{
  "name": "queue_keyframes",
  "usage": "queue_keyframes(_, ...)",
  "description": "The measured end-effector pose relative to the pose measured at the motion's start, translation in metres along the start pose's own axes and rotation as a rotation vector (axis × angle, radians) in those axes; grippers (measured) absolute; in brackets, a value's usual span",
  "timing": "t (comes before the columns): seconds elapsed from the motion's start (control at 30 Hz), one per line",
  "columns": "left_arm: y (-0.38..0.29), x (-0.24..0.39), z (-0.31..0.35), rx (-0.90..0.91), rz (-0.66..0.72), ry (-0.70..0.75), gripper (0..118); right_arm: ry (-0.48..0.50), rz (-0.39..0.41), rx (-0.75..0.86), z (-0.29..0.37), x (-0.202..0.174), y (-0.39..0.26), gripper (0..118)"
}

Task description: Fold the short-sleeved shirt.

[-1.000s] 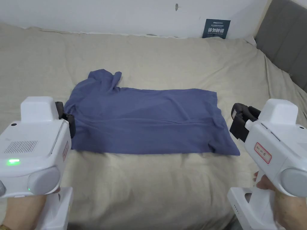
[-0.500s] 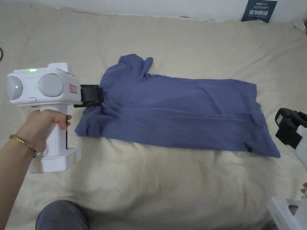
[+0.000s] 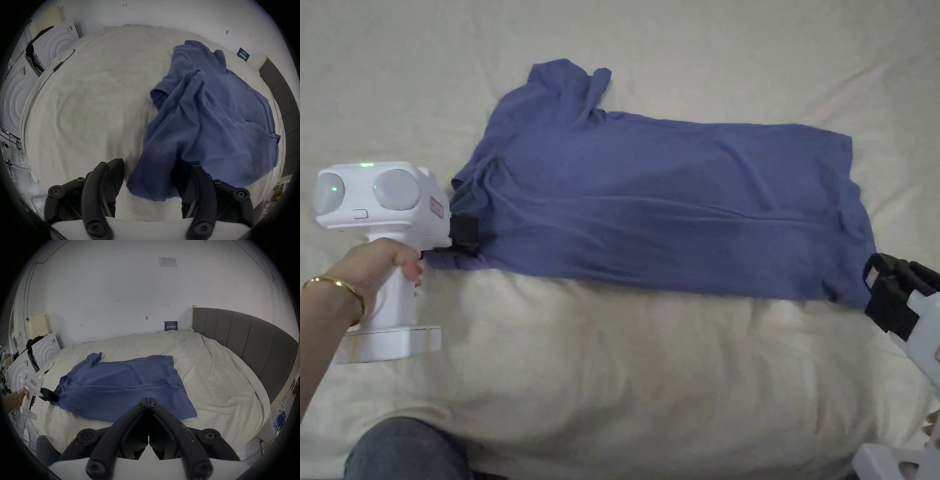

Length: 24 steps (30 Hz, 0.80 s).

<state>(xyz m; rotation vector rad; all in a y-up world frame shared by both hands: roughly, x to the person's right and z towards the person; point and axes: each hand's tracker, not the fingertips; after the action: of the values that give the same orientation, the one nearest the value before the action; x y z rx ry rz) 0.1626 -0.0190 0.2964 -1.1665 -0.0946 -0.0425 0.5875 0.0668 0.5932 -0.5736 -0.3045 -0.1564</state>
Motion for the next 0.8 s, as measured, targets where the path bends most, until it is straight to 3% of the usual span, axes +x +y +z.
queue_keyframes(0.03, -0.001, 0.004, 0.003, 0.015, -0.038, 0.028, 65, -0.002, 0.004, -0.009, -0.005, 0.0, -0.001, 1)
queue_keyframes(0.17, 0.0, 0.02, 0.014, 0.015, -0.148, 0.055, 13, -0.016, -0.015, -0.049, -0.021, 0.006, 0.0, 1)
queue_keyframes(0.2, -0.001, 0.021, 0.016, 0.015, -0.171, 0.056, 5, -0.018, -0.024, -0.053, -0.024, 0.01, 0.001, 1)
queue_keyframes(0.27, 0.001, 0.023, 0.024, -0.002, -0.125, -0.042, 5, -0.034, -0.04, -0.071, -0.031, 0.018, 0.008, 2)
queue_keyframes(0.33, 0.002, 0.025, 0.036, 0.051, -0.121, -0.001, 5, -0.053, -0.045, -0.113, -0.039, 0.027, 0.019, 2)
queue_keyframes(0.4, 0.004, 0.025, 0.051, 0.076, -0.136, -0.02, 5, -0.085, -0.056, -0.157, -0.051, 0.04, 0.032, 24)
queue_keyframes(0.43, 0.005, 0.023, 0.06, 0.097, -0.124, -0.032, 5, -0.074, -0.061, -0.207, -0.06, 0.048, 0.04, 47)
queue_keyframes(0.47, 0.006, 0.02, 0.067, 0.118, -0.099, -0.048, 5, -0.071, -0.076, -0.237, -0.067, 0.054, 0.045, 83)
queue_keyframes(0.5, 0.007, 0.018, 0.072, 0.126, -0.083, -0.06, 5, -0.07, -0.079, -0.289, -0.079, 0.06, 0.05, 104)
queue_keyframes(0.53, 0.007, 0.016, 0.076, 0.129, -0.07, -0.065, 5, -0.071, -0.083, -0.322, -0.089, 0.064, 0.052, 115)
queue_keyframes(0.8, 0.0, 0.008, 0.068, 0.102, -0.031, -0.031, 5, -0.212, -0.078, -0.577, -0.154, 0.079, 0.026, 118)
